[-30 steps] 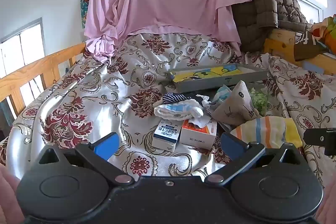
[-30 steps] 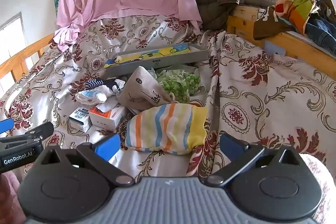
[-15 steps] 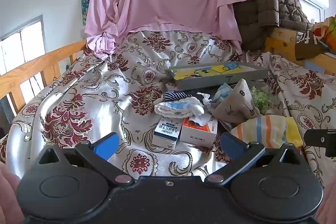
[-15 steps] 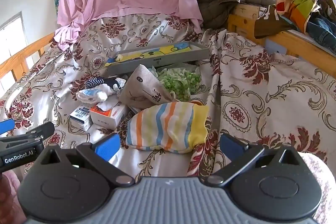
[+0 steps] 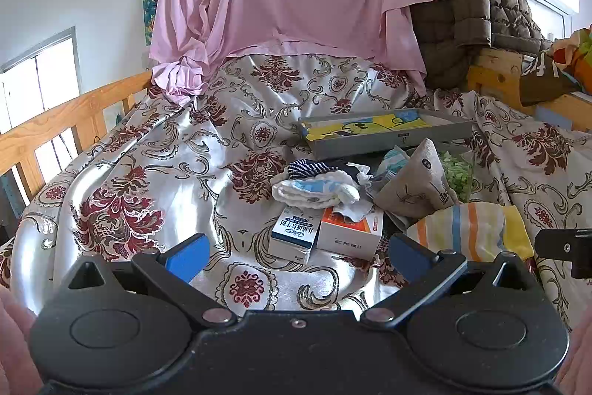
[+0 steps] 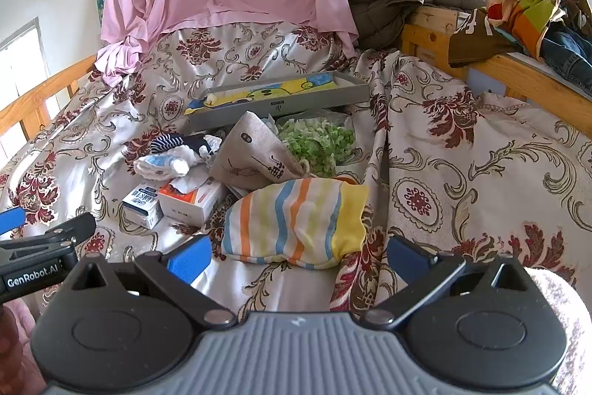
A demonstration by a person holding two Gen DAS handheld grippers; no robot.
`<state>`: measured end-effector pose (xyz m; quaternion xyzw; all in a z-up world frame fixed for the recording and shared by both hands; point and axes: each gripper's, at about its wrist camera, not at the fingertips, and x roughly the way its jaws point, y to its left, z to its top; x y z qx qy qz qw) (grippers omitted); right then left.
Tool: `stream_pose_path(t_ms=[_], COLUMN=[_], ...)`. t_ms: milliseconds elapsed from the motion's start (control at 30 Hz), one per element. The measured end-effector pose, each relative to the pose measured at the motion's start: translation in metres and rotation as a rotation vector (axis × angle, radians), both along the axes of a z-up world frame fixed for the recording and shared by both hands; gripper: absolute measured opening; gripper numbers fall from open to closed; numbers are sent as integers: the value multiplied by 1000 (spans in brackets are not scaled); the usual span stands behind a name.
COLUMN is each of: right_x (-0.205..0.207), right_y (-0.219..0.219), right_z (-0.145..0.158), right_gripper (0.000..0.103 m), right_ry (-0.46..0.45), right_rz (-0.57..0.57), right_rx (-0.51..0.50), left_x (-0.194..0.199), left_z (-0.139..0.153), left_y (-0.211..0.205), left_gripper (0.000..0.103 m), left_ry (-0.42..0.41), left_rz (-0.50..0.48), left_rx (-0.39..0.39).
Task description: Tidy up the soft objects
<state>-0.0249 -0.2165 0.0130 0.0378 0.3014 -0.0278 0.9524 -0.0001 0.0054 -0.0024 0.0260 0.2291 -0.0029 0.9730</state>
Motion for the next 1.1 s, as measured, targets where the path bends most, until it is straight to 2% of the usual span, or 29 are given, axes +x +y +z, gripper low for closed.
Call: stream_pose_path(t_ms=[1100], right_x=[-2], right_y=[2], right_z=[-1], right_gripper=[103], right_ry=[5], right_rz=[0], right_rx=[-1], left_x=[0], left_z=[1], left_y=[-4], left_gripper=[102], left_ry=[-1], left_rz=[-2], left_rx=[7])
